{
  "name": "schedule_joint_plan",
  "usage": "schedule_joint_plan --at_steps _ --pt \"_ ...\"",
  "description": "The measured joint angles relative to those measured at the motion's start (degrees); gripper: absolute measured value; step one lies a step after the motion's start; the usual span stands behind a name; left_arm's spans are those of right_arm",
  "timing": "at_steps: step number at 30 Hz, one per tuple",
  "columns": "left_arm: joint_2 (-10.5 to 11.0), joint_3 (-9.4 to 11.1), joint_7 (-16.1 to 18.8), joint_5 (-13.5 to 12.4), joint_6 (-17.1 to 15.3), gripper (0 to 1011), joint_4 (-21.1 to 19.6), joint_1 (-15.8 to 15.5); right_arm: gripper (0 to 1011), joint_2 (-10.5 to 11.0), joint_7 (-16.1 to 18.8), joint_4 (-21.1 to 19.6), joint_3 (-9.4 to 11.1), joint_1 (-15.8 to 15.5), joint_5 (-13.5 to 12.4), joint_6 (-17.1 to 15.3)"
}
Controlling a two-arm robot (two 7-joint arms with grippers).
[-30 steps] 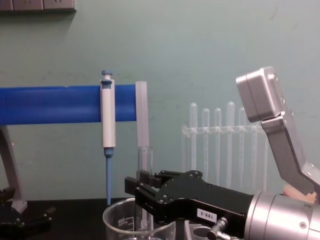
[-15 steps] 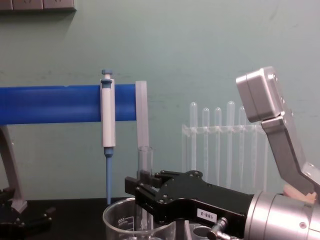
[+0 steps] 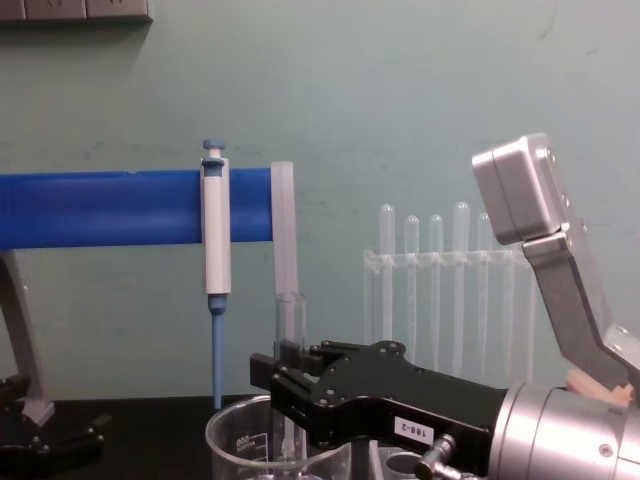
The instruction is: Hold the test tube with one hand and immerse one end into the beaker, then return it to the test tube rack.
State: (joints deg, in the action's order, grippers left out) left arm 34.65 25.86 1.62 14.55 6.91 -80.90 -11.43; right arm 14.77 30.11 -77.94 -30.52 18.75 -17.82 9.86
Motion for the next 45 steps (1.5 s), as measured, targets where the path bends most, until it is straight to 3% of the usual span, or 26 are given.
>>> schedule_joint_plan --at_steps 45 --pt "0.0 0.0 0.0 -0.01 0.0 1000 0.0 0.0 224 0.0 0.02 0.0 0.0 0.0 0.0 0.0"
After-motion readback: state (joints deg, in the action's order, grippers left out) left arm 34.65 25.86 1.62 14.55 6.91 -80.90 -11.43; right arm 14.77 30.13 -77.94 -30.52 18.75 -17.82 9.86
